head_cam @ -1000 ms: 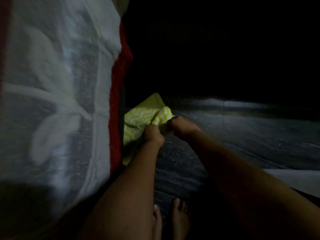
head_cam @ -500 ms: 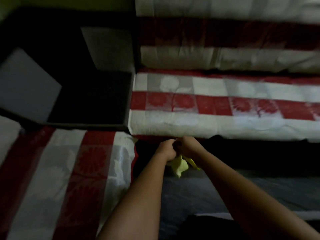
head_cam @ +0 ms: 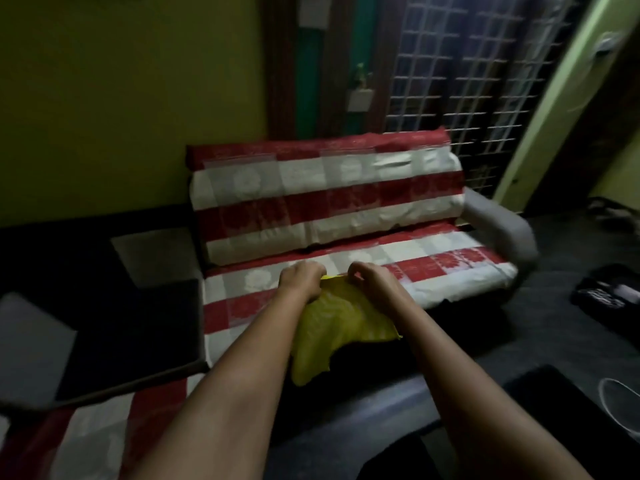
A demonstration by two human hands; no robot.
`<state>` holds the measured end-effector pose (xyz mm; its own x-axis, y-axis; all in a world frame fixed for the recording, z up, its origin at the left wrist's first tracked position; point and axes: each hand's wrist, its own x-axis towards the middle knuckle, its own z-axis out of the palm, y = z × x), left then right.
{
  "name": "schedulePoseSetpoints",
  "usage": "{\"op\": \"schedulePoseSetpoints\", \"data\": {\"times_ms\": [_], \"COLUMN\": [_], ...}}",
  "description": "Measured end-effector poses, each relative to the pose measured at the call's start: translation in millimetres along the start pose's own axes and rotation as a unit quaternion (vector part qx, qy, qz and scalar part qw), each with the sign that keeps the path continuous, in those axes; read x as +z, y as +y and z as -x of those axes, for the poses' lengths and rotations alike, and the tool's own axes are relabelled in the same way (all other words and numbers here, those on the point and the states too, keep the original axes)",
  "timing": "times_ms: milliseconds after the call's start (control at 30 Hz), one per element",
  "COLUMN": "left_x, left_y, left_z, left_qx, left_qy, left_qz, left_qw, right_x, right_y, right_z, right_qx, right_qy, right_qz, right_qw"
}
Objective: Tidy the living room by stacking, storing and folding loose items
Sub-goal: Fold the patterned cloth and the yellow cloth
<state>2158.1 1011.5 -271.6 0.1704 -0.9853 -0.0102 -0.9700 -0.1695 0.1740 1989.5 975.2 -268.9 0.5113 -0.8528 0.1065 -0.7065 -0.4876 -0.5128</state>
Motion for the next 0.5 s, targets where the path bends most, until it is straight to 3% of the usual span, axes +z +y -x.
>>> {"op": "schedulePoseSetpoints", "data": {"times_ms": [100,233,333,400,500], "left_x": [-1.0,7.2,2.2,0.9,7.2], "left_y": [27.4,51.7,86.5,119.8,169.5], "left_z": [4.0,-0.4,-1.8,2.3,14.8], "left_qx": [0.034,0.016,0.082,0.146,0.184], "left_qy": [0.007,-0.016,-0.027,-0.059,-0.109], "left_qz": [-0.022,0.114,0.153,0.124,0.153], "left_qw": [0.999,0.993,0.984,0.98,0.965], "right_x": [-44.8,-91.8,-117.7,-134.8,-153.6], "right_y": [16.8,48.3,91.9,116.7,139.1], "right_z": [40.4,99.9,152.9,199.8,261.6], "right_qx": [0.009,0.093,0.266,0.382,0.452], "right_qy": [-0.005,-0.041,-0.028,0.013,0.061], "right_qz": [0.051,0.125,0.13,0.1,0.166], "right_qw": [0.999,0.987,0.955,0.919,0.874]}}
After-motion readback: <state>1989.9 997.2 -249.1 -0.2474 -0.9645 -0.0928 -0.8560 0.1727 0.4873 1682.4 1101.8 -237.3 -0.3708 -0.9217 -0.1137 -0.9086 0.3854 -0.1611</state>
